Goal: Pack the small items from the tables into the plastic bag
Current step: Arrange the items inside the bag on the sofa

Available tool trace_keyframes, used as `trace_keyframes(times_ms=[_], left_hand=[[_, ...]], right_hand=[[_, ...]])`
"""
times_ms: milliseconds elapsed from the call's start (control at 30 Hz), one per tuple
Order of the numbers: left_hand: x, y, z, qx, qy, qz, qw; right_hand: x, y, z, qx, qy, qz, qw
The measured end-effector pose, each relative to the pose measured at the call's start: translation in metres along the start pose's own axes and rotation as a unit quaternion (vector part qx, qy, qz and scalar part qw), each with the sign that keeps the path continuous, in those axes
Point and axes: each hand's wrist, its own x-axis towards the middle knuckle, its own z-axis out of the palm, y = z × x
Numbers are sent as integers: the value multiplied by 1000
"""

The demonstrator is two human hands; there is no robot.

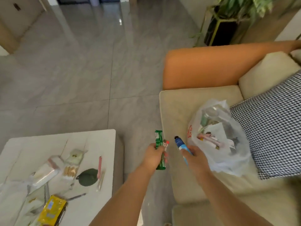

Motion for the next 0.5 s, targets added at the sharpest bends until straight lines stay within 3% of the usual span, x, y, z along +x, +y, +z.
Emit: trace_keyframes(times_ms=[233,500], left_hand=[[42,38,109,38,-18,3,999],[96,42,200,118,-52,-29,991]], right_hand=[[62,29,-97,19,93,67,993],[125,61,-149,-78,53,122,988]])
